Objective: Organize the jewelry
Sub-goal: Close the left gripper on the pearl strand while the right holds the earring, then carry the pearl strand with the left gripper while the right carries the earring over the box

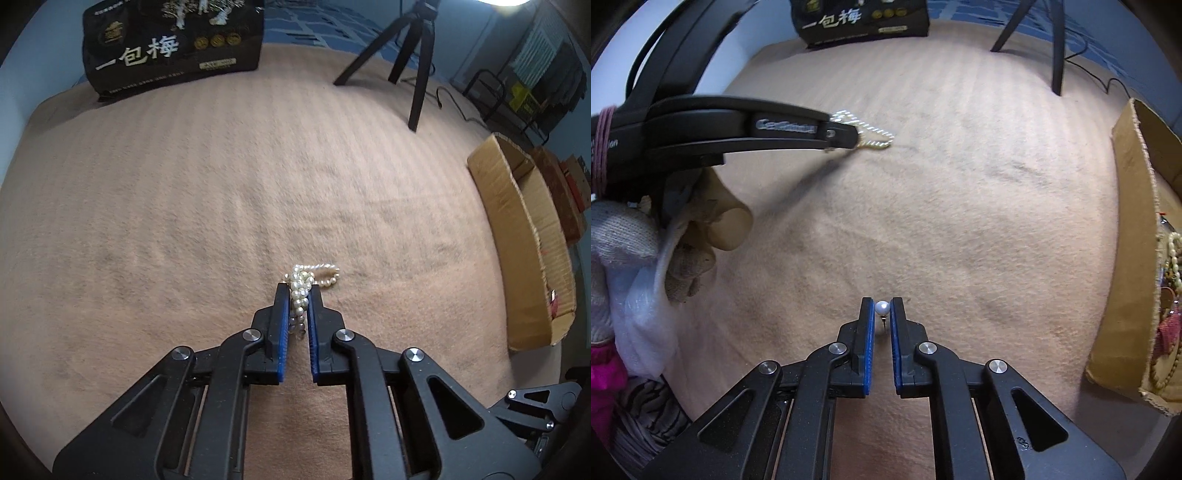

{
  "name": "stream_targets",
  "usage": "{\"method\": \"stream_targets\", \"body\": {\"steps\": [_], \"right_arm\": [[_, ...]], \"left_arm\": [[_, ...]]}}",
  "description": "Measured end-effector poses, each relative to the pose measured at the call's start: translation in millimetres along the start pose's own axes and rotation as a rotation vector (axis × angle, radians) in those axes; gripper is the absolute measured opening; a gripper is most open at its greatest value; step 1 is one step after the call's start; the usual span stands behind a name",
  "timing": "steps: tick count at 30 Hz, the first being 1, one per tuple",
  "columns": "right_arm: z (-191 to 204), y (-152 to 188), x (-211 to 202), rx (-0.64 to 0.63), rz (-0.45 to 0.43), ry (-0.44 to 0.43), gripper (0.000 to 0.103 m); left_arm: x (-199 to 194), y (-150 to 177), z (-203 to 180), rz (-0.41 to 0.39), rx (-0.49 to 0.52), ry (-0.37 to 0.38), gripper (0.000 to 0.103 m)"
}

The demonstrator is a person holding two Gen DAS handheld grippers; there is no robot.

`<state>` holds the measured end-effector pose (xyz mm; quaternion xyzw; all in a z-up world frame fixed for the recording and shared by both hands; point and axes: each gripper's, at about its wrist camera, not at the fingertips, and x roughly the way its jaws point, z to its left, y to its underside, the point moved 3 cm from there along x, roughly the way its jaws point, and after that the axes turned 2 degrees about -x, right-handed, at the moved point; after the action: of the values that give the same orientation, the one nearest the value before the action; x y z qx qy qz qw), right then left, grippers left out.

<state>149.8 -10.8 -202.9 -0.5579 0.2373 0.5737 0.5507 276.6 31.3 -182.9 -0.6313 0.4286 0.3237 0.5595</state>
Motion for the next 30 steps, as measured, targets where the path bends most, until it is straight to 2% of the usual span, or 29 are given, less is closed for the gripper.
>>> {"method": "stream_targets", "body": {"steps": [8,9,15,23,30], "right_arm": [[-18,-1,-21,0.036,-0.051,0.005,0.007],[-14,8,-29,0.038,-0.059,0.007,0.007],[-25,-1,-51,0.063,-0.100,0.013,0.007],[-49,-11,-62,0.112,-0.152,0.027,0.007],[-79,-15,-82,0.163,-0.203,0.073,0.007]], "left_arm": [[-20,-9,7,-0.049,-0.044,0.045,0.006],[-23,-10,7,-0.058,-0.050,0.051,0.006],[-39,-17,2,-0.093,-0.063,0.097,0.006],[-57,-24,-16,-0.135,-0.046,0.147,0.006],[-64,-31,-47,-0.162,-0.013,0.181,0.006]]}}
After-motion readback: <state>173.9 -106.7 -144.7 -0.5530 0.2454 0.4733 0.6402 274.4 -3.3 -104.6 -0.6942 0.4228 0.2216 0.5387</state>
